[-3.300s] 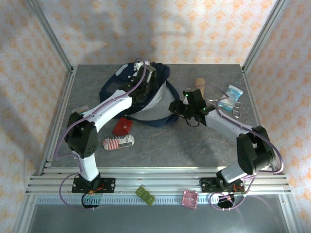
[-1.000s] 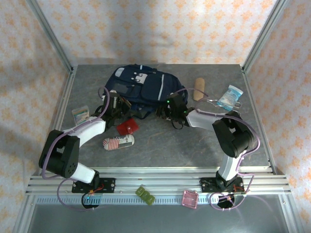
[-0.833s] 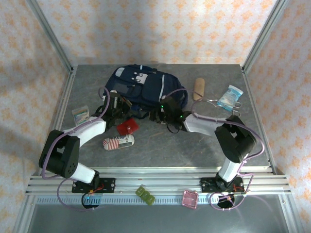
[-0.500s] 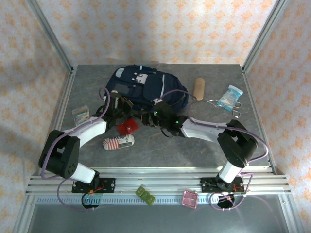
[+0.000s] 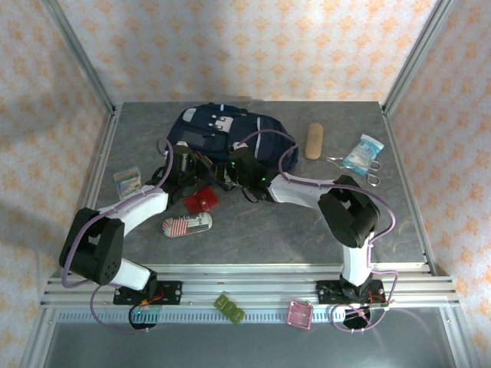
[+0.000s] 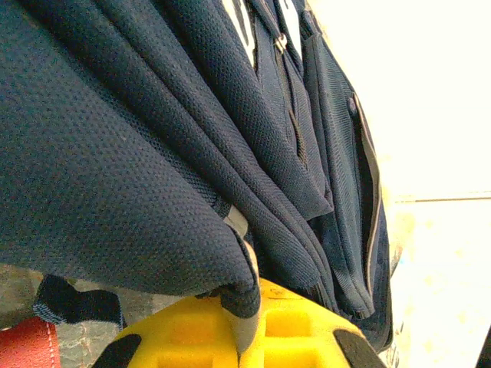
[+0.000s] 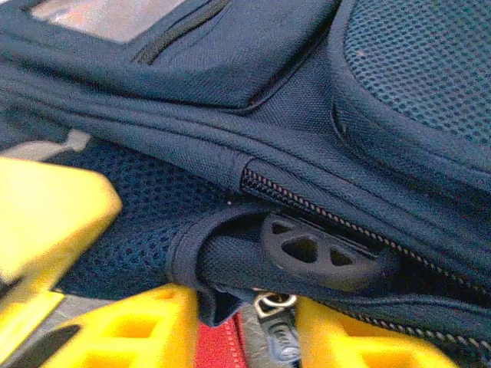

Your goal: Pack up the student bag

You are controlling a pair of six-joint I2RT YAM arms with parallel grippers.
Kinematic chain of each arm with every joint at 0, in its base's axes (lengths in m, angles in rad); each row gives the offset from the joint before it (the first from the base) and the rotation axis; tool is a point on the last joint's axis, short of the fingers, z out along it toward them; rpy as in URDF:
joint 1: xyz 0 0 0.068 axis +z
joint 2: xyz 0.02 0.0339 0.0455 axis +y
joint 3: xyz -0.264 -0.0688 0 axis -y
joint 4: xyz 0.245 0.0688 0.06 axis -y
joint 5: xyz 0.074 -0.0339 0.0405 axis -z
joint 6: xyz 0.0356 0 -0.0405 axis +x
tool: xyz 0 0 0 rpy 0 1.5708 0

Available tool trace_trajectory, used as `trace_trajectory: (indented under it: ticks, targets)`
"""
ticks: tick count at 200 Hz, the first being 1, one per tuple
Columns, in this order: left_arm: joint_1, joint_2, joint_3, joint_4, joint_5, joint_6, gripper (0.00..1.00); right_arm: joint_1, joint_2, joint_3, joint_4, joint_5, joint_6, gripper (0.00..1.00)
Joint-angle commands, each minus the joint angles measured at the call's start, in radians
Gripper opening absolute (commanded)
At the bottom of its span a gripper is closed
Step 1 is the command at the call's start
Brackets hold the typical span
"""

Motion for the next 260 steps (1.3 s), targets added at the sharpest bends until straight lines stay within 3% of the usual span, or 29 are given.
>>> trace_trajectory:
  ticks: [1,9,54,69,79,135,145,204,260]
  targets:
    - [-0.016,-0.054,0.085,0.087,0.072,-0.003,0.0,-0.03,0.033,-0.001,0.03,0.04,-0.026,0.09]
    - [-0.013,-0.053,0.091,0.084,0.071,-0.001,0.0,-0.033,0.025,-0.022,0.036,0.039,-0.024,0.06]
    - [-0.001,-0.047,0.098,0.084,0.075,0.002,0.0,-0.036,-0.017,-0.097,0.054,0.078,-0.028,0.08]
    - [-0.001,-0.045,0.1,0.083,0.074,0.002,0.0,-0.036,-0.008,-0.089,0.043,0.079,-0.028,0.23]
    - [-0.001,-0.044,0.1,0.084,0.076,0.003,0.0,-0.036,-0.003,-0.091,0.045,0.08,-0.03,0.24]
    - [0.002,-0.045,0.112,0.077,0.072,0.006,0.0,-0.032,0.009,-0.096,0.03,0.137,-0.046,0.19]
    - [0.005,-0.044,0.113,0.077,0.071,0.006,0.0,-0.03,0.014,-0.095,0.024,0.144,-0.059,0.0]
    - [0.022,-0.042,0.113,0.02,0.0,0.062,0.0,-0.034,-0.035,-0.144,-0.038,0.159,-0.04,0.0]
    - [0.053,-0.042,0.06,-0.043,-0.081,0.163,0.0,-0.102,-0.159,-0.276,-0.178,0.195,-0.04,0.0]
